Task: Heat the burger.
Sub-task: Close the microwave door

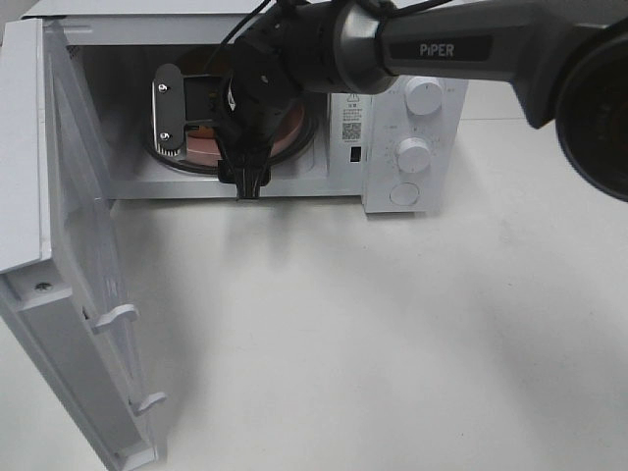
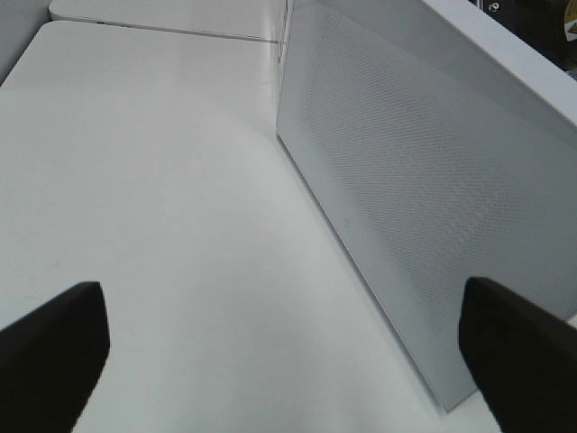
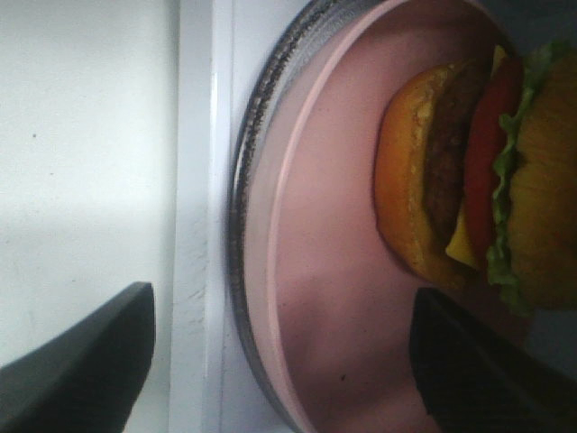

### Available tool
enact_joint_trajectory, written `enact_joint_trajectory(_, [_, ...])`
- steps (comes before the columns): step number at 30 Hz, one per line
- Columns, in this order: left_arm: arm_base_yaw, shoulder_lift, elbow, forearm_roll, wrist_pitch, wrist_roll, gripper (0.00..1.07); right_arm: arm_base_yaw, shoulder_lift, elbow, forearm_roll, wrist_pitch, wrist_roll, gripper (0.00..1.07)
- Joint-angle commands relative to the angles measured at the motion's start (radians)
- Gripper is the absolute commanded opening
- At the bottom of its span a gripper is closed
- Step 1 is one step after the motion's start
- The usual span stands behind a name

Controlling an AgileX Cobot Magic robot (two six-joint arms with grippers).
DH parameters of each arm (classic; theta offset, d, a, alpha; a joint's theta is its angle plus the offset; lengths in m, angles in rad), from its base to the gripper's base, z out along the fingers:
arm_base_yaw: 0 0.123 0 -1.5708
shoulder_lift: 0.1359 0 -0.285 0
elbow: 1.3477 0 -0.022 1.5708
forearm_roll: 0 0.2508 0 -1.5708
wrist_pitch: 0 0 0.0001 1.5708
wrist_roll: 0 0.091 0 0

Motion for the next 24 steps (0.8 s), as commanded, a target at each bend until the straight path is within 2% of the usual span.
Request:
enact_joint_trajectory(1, [0.0,-0.014,0.003,-0.001,-0.009,0.002,0.98,-0.001,-0.044,0.047,-0.006,-0.045,0.008,0.78])
enact_joint_trajectory(2, [0.0,-0.014,0.003,-0.001,-0.009,0.002,0.98,0.0,-0.066,0.093,-0.007,-0.063,0.008,0.78])
enact_joint_trajectory(4, [0.0,-0.014,0.003,-0.001,-0.009,0.002,0.98,0.0,-0.076,0.112,-0.007,-0.074,0.008,0.78])
enact_joint_trajectory(5, [0.0,-0.014,0.003,-0.001,-0.009,0.002,0.98,0.0,-0.103,0.162,-0.007,-0.105,0.008,0.78])
enact_joint_trajectory(6, [0.0,-0.014,0.003,-0.001,-0.009,0.002,0.98,0.0,-0.103,0.162,-0.007,-0.105,0.008,0.78])
enact_joint_trajectory(8, [0.0,-0.014,0.003,-0.001,-0.009,0.002,0.98,0.0,-0.149,0.246,-0.007,-0.155,0.008,0.78])
enact_joint_trajectory(11, [0.0,-0.014,0.003,-0.001,-0.009,0.002,0.98,0.0,-0.178,0.294,-0.008,-0.177,0.008,0.78])
enact_joint_trajectory(12, [0.0,-0.014,0.003,-0.001,-0.009,0.002,0.98,0.0,-0.209,0.346,-0.01,-0.201,0.008,0.78])
enact_joint_trajectory(14, [0.0,-0.014,0.003,-0.001,-0.009,0.002,0.98,0.0,-0.22,0.365,-0.011,-0.206,0.008,0.78])
enact_joint_trajectory(17, [0.0,-0.014,0.003,-0.001,-0.009,0.002,0.98,0.0,-0.281,0.46,-0.011,-0.232,0.009,0.77])
enact_joint_trajectory(23, [0.0,-0.014,0.003,-0.001,-0.009,0.002,0.98,0.0,-0.357,0.574,-0.011,-0.266,0.009,0.76])
enact_joint_trajectory(24, [0.0,-0.014,0.003,-0.001,-0.009,0.002,0.98,0.0,-0.39,0.621,-0.011,-0.278,0.009,0.76])
